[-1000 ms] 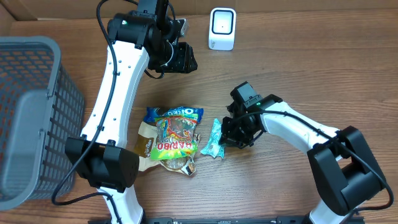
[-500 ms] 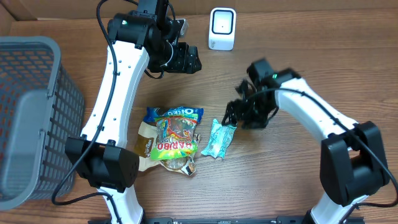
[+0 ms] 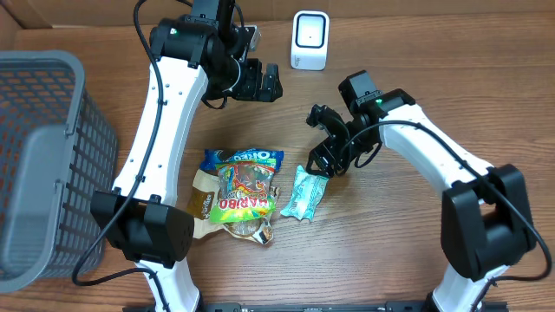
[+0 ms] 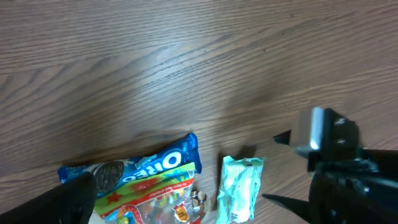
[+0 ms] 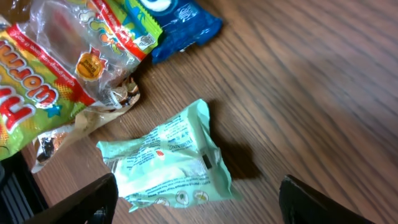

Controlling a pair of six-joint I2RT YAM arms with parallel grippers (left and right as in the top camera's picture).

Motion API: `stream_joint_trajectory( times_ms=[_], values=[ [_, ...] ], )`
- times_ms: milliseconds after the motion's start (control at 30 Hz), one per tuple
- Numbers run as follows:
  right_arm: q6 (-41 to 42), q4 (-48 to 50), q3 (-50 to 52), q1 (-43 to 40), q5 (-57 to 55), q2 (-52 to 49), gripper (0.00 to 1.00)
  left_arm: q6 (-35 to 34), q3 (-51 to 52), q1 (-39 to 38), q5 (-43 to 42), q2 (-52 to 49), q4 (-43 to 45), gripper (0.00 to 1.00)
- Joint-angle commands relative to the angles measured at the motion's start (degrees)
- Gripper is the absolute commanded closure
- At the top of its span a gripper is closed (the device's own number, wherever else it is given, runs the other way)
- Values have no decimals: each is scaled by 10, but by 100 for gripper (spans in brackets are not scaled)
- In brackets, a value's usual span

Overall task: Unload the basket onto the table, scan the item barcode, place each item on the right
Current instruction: 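Lower the right gripper onto the wipes pack and grasp it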

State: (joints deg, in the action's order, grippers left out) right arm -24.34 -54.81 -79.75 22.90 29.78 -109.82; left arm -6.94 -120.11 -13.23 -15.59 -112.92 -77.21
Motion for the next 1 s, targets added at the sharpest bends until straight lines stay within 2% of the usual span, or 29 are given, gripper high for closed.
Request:
stream_joint_trajectory(
  times_ms=[0, 200, 267, 300, 400, 600, 733, 867, 967],
  values=[
    [-42, 2, 6, 12, 29, -41, 16, 5, -10, 2, 8, 1, 3, 0],
    [-11, -1, 2, 25, 7, -89, 18, 4, -10, 2, 8, 1, 3, 0],
    [-5, -3, 2, 25, 6, -89, 24, -5, -10, 2, 8, 1, 6, 1],
    [5, -3, 2, 25, 0, -89, 29, -9, -10, 3, 8, 1, 8, 1],
    [50, -3, 8, 26, -40, -89, 61, -15, -10, 5, 8, 1, 13, 0],
    [119, 5, 26, 26, -86, -89, 96, -15, -10, 6, 12, 1, 15, 0],
    [268, 7, 16, 3, -138, -89, 96, -26, -10, 6, 12, 1, 17, 0],
    [399, -6, 4, -46, -136, -88, 96, -40, -10, 9, 12, 1, 25, 0],
    [422, -13, 4, -75, -114, -88, 94, -47, -10, 14, 12, 1, 25, 0]
  ],
)
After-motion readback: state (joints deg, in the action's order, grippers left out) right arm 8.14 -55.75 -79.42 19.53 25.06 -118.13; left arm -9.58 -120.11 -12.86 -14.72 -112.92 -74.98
